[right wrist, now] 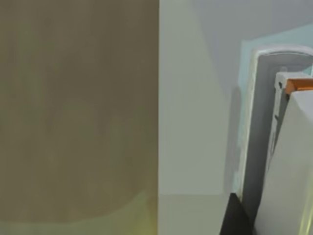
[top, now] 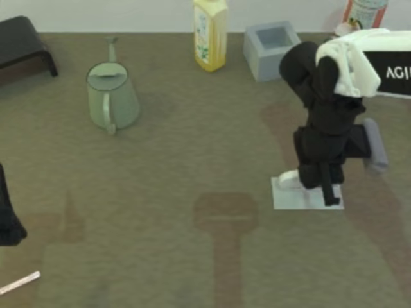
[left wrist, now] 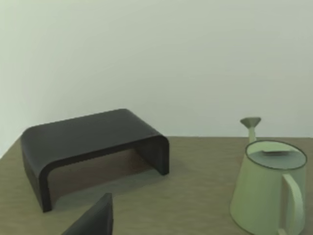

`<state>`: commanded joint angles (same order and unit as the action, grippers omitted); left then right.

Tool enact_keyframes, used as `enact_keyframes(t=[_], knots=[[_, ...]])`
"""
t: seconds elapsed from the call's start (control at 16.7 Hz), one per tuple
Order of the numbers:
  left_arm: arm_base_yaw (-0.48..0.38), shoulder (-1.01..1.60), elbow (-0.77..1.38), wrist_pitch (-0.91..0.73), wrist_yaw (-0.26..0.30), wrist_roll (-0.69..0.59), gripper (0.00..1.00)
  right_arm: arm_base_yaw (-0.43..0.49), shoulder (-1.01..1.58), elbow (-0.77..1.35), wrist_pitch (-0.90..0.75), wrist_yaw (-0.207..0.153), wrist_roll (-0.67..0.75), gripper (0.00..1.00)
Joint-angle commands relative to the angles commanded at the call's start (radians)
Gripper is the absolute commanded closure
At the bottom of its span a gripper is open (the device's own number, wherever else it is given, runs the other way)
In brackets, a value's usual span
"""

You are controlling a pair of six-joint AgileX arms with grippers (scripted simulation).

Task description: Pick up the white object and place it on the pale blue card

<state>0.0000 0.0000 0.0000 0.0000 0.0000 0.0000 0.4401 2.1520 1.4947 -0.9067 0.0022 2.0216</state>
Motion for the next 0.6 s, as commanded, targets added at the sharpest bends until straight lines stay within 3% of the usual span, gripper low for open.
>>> enact_keyframes(t=[0.54, 0.6], knots=[[0.000, 0.000, 0.000, 0.000, 0.000, 0.000, 0.00, 0.000, 0.000, 0.000, 0.000, 0.000, 0.000, 0.02], [0.000, 0.000, 0.000, 0.000, 0.000, 0.000, 0.00, 0.000, 0.000, 0.000, 0.000, 0.000, 0.000, 0.00]])
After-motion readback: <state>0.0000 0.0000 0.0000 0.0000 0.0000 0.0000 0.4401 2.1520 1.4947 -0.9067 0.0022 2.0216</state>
